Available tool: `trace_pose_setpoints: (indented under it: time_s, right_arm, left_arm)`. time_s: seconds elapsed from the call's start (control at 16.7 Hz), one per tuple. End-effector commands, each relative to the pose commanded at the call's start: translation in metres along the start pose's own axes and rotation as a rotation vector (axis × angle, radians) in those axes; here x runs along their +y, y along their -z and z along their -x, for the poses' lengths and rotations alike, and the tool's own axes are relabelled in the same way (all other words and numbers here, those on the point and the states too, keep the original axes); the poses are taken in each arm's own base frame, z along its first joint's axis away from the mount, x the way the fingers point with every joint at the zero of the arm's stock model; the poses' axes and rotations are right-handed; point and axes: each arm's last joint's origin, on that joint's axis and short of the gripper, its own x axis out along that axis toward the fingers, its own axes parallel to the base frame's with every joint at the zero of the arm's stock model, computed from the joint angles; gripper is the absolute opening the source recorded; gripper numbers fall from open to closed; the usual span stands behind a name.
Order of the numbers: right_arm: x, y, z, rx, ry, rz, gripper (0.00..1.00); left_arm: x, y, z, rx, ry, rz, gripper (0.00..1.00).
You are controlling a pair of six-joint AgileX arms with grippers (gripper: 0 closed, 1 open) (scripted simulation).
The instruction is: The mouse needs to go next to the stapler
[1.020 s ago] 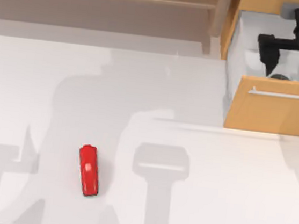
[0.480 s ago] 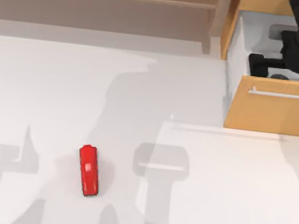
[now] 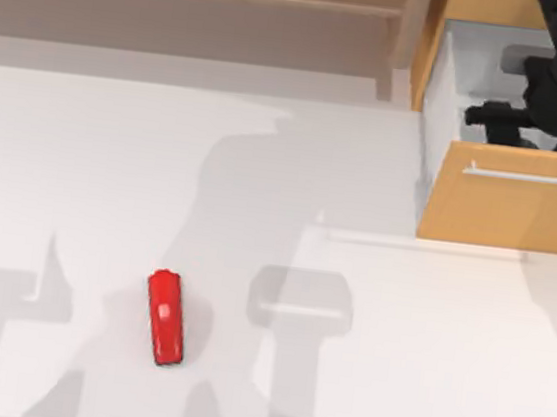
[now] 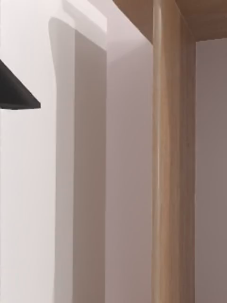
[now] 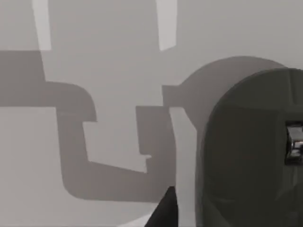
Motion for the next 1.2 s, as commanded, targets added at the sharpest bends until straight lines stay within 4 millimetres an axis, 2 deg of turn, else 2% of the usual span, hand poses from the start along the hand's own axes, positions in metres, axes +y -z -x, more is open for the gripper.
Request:
trace_pose_setpoints:
  time_s: [0.3, 0.36, 0.9, 1.2]
  right_arm:
    - [0.000, 0.000, 0.000, 0.000, 0.000, 0.000, 0.02]
    - [0.000, 0.000, 0.000, 0.000, 0.000, 0.000, 0.00]
    - [0.002, 0.000, 0.000, 0.000, -0.001, 0.002, 0.00]
    - [0.003, 0.007, 0.038, -0.034, 0.016, -0.020, 0.00]
  left_arm:
    - [0.000, 0.000, 0.000, 0.000, 0.000, 0.000, 1.00]
    - [0.000, 0.000, 0.000, 0.000, 0.000, 0.000, 1.00]
    - [0.000, 0.000, 0.000, 0.000, 0.000, 0.000, 1.00]
    - [0.000, 0.000, 0.000, 0.000, 0.000, 0.000, 1.00]
